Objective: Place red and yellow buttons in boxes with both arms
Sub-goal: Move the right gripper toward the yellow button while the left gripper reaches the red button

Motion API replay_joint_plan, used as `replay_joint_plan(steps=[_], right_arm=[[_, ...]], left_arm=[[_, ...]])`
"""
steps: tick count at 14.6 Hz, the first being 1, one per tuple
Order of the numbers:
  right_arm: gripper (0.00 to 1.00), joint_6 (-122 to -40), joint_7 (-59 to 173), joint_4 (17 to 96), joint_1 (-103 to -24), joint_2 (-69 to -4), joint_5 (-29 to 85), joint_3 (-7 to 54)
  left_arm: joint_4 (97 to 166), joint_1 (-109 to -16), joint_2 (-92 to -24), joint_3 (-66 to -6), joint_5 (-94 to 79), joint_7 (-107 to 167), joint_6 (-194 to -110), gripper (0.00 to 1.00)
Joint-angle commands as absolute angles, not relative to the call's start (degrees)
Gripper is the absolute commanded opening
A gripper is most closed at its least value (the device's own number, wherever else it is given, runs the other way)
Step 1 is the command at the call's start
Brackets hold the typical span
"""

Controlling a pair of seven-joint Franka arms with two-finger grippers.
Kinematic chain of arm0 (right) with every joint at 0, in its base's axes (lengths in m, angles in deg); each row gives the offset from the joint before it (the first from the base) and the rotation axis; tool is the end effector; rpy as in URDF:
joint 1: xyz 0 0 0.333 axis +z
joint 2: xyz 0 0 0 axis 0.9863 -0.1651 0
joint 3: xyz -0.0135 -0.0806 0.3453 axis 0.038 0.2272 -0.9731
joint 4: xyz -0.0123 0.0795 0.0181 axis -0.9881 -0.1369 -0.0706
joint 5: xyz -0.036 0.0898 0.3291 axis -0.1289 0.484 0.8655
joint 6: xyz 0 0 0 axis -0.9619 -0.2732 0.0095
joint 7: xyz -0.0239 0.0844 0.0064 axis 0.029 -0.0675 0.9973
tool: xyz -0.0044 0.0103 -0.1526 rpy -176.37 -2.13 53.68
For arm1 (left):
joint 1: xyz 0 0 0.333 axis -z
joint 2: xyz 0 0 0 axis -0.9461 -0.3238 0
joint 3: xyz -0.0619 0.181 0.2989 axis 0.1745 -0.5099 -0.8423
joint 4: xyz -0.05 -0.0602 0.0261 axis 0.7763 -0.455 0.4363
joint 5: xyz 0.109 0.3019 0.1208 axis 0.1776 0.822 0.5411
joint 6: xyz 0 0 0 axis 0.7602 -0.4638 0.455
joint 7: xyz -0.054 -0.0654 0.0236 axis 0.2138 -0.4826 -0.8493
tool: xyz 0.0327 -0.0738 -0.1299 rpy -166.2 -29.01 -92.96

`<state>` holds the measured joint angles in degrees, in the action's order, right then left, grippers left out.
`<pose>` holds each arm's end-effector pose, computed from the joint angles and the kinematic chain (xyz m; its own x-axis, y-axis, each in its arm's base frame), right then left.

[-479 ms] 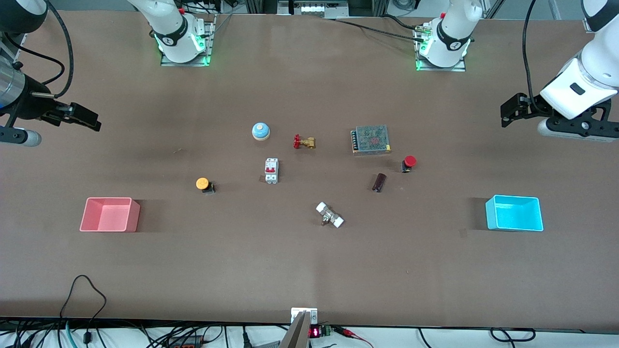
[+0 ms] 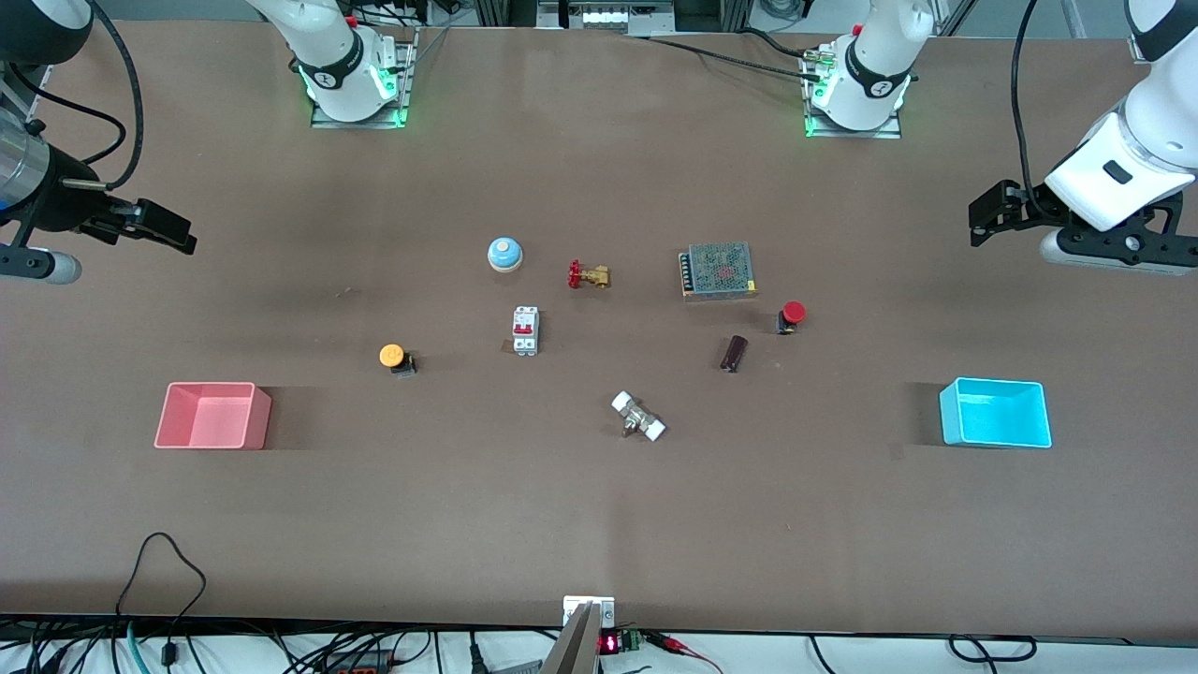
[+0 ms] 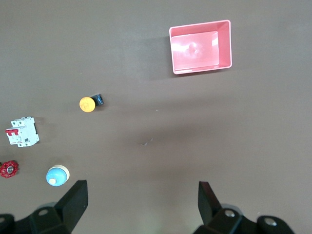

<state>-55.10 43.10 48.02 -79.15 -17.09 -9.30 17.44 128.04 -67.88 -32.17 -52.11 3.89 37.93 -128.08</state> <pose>0.5180 0.0154 0.5789 0.9883 -0.1261 -0.0854 -0.1253 -0.9920 0.0150 0.4994 -0.0390 0.5848 0.9919 -0.1211 -0.0389 -0.1227 -0.9916 -0.0407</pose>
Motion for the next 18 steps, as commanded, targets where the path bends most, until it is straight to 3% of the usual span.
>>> replay_joint_plan(steps=[1,7,10,14,18], right_arm=[[1.00,-54.89,43.39,47.40,-78.48,-17.71,-8.75,17.93],[1.00,-56.03,43.48,48.54,-78.30,-22.45,-8.40,17.05],[1.00,-61.11,42.43,50.13,-78.91,-25.70,-8.84,12.85],[1.00,-72.09,42.42,56.09,-78.82,-27.38,-9.28,10.21],[1.00,-80.27,42.60,58.48,-77.51,-31.77,-9.28,9.49]], left_arm=[[128.33,-68.03,-31.56,-51.94,4.57,39.24,-127.55,1.00],[128.33,-66.01,-36.91,-50.89,4.49,39.42,-120.52,1.00],[128.60,-62.77,-43.31,-48.96,4.22,36.10,-120.42,1.00],[131.65,-60.73,-47.99,-48.34,3.78,26.15,-130.33,1.00],[144.39,-59.77,-47.47,-47.98,3.87,22.89,-149.48,1.00]])
